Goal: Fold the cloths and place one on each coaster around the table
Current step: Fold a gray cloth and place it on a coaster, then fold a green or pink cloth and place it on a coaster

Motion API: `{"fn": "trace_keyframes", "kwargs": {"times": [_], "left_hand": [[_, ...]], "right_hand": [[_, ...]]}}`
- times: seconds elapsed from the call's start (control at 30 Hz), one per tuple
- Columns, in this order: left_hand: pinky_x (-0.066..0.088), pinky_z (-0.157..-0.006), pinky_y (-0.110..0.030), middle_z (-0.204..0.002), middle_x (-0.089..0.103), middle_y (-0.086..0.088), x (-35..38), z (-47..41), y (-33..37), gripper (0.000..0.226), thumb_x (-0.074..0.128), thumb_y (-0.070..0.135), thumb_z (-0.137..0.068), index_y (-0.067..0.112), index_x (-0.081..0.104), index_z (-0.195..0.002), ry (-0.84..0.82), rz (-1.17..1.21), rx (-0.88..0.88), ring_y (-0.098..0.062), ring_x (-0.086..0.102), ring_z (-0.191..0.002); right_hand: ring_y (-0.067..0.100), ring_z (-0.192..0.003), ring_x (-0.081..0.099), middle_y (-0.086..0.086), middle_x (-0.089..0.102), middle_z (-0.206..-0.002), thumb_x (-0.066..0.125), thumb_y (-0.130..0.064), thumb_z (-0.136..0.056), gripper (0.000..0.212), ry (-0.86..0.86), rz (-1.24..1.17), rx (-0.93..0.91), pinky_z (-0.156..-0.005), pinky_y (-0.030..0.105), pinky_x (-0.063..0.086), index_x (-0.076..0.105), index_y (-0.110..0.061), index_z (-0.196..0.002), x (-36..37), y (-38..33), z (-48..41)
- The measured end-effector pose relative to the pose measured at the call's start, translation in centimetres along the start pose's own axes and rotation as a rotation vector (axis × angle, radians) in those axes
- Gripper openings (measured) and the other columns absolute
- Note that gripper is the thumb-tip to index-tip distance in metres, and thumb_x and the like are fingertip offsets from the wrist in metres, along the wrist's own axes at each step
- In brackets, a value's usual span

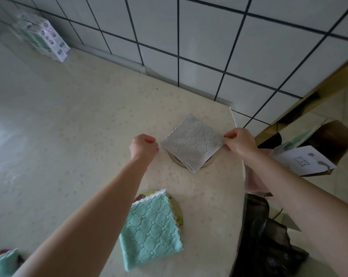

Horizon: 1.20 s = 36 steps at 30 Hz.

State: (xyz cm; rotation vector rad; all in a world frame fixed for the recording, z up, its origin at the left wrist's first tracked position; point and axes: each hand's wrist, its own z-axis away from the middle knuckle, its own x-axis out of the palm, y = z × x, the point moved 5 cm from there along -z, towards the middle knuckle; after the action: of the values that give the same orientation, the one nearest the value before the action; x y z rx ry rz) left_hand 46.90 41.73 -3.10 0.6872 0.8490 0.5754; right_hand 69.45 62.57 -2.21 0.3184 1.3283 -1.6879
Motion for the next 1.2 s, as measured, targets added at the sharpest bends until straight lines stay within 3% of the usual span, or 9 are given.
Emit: {"fn": "trace_keyframes", "kwargs": {"times": [0.1,0.17,0.27,0.4,0.6,0.7,0.9,1.03,1.2], "left_hand": [[0.059,-0.075,-0.033,-0.085,0.071,-0.007,-2.3,1.1,-0.8,0.014,0.063,0.007,-0.079,0.016,0.068,-0.088,0.022,-0.056,0.035,-0.021,0.07,-0.076],[0.057,-0.073,-0.03,-0.085,0.072,-0.005,-4.1,2.5,-1.6,0.015,0.063,0.009,-0.078,0.018,0.068,-0.088,0.029,-0.124,0.083,-0.022,0.068,-0.077],[0.053,-0.069,-0.026,-0.084,0.071,-0.001,-6.9,5.5,-3.5,0.017,0.064,0.011,-0.078,0.019,0.07,-0.092,0.046,-0.187,0.104,-0.02,0.067,-0.076],[0.047,-0.072,-0.021,-0.081,0.07,0.0,-10.7,9.5,-7.0,0.017,0.065,0.008,-0.079,0.017,0.07,-0.092,0.097,-0.206,0.08,-0.014,0.064,-0.074],[0.047,-0.069,-0.023,-0.089,0.069,0.001,-12.0,13.7,-13.3,0.022,0.07,0.012,-0.079,0.017,0.066,-0.1,0.051,-0.234,-0.046,-0.015,0.066,-0.081],[0.05,-0.072,-0.026,-0.094,0.068,0.0,-11.5,15.2,-14.8,0.023,0.069,0.014,-0.081,0.016,0.062,-0.104,0.027,-0.178,-0.096,-0.013,0.065,-0.081],[0.055,-0.083,-0.04,-0.094,0.069,0.0,-10.7,15.5,-15.8,0.024,0.068,0.016,-0.078,0.019,0.061,-0.101,0.004,-0.042,-0.19,-0.019,0.065,-0.087],[0.056,-0.083,-0.038,-0.097,0.069,-0.002,-10.7,15.2,-15.7,0.026,0.067,0.013,-0.079,0.016,0.061,-0.104,0.009,0.028,-0.224,-0.019,0.065,-0.089],[0.056,-0.078,-0.035,-0.098,0.069,-0.007,-10.6,14.0,-14.3,0.023,0.066,0.007,-0.079,0.014,0.062,-0.101,0.011,0.121,-0.224,-0.02,0.066,-0.087]], "right_hand": [[0.027,-0.097,0.062,0.007,0.066,-0.103,0.058,-0.016,-0.083,0.018,0.041,0.005,0.036,-0.084,0.034,0.051,0.062,-0.014,-0.1,-0.5,0.3,1.4],[0.026,-0.095,0.063,0.006,0.066,-0.1,0.057,-0.018,-0.084,0.012,0.015,-0.005,0.013,-0.084,0.037,0.053,0.059,-0.018,-0.095,0.1,0.4,3.3],[0.025,-0.08,0.067,0.004,0.067,-0.088,0.059,-0.018,-0.084,0.006,-0.068,-0.069,0.016,-0.078,0.044,0.057,0.057,-0.022,-0.087,1.8,0.5,7.2],[0.021,-0.062,0.063,0.014,0.067,-0.085,0.059,-0.006,-0.084,0.008,-0.201,-0.21,0.063,-0.069,0.041,0.057,0.058,-0.012,-0.091,4.7,0.5,12.7],[0.024,-0.074,0.066,0.001,0.061,-0.076,0.063,-0.009,-0.08,0.01,-0.342,-0.161,0.089,-0.076,0.045,0.057,0.059,-0.015,-0.086,9.1,1.6,19.0],[0.026,-0.085,0.067,0.0,0.063,-0.082,0.064,-0.014,-0.078,0.014,-0.36,-0.051,0.091,-0.082,0.039,0.054,0.06,-0.017,-0.091,10.3,2.3,21.3],[0.024,-0.089,0.064,0.002,0.067,-0.092,0.065,-0.019,-0.08,0.017,-0.338,0.017,0.086,-0.077,0.028,0.049,0.061,-0.015,-0.096,11.1,3.2,24.0],[0.023,-0.079,0.067,0.002,0.069,-0.088,0.068,-0.021,-0.077,0.013,-0.343,-0.052,0.144,-0.076,0.038,0.056,0.06,-0.018,-0.087,11.6,3.8,24.6],[0.008,-0.058,0.061,-0.001,0.068,-0.08,0.067,-0.018,-0.08,0.009,-0.34,-0.147,0.167,-0.057,0.024,0.051,0.062,-0.016,-0.086,11.4,3.9,24.6]]}}
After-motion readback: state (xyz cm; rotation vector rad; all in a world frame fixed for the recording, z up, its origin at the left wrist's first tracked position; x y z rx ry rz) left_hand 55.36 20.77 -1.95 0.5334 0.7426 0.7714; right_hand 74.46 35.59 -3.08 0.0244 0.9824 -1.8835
